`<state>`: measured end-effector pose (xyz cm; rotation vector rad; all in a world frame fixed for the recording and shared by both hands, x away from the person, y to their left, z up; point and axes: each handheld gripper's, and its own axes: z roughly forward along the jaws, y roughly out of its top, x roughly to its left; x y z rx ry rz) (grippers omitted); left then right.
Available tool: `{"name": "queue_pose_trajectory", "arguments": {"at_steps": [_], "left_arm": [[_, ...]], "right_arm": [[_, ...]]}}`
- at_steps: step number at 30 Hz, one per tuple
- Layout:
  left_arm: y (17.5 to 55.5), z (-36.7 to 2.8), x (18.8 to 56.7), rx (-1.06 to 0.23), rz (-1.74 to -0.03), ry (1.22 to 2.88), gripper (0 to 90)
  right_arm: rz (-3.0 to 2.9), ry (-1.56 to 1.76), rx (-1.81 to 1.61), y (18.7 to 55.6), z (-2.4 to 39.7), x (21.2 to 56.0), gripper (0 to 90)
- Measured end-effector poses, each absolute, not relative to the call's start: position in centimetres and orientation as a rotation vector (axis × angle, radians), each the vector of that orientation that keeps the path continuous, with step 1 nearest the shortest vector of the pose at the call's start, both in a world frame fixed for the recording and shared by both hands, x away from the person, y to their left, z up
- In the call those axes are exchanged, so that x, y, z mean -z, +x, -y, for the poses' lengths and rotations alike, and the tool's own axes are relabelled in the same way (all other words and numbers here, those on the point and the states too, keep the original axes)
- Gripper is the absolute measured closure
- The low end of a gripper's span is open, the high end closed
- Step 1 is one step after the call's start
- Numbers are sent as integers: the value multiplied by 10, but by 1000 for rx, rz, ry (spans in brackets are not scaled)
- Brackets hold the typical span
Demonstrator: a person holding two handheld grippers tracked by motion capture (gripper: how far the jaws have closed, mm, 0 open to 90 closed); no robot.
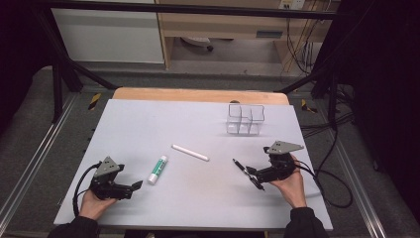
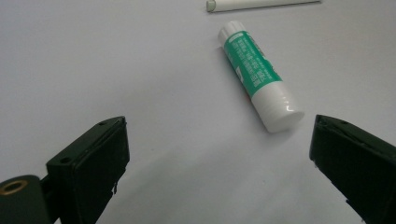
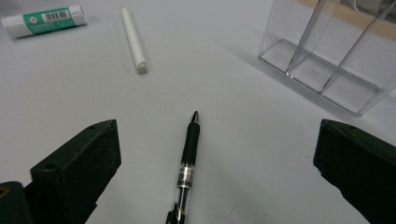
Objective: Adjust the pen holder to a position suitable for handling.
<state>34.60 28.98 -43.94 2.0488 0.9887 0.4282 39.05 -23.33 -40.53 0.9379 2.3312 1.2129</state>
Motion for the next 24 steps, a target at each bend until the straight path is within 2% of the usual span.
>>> {"name": "queue_pose_trajectory", "arguments": {"at_steps": [14, 24], "left_arm": [[346, -290, 439, -429, -991, 2044, 48], [346, -291, 439, -430, -992, 2047, 48]], "right_arm": [[-2371, 791, -1029, 420, 210, 394, 36], [-2374, 704, -905, 438, 199, 391, 108]]}}
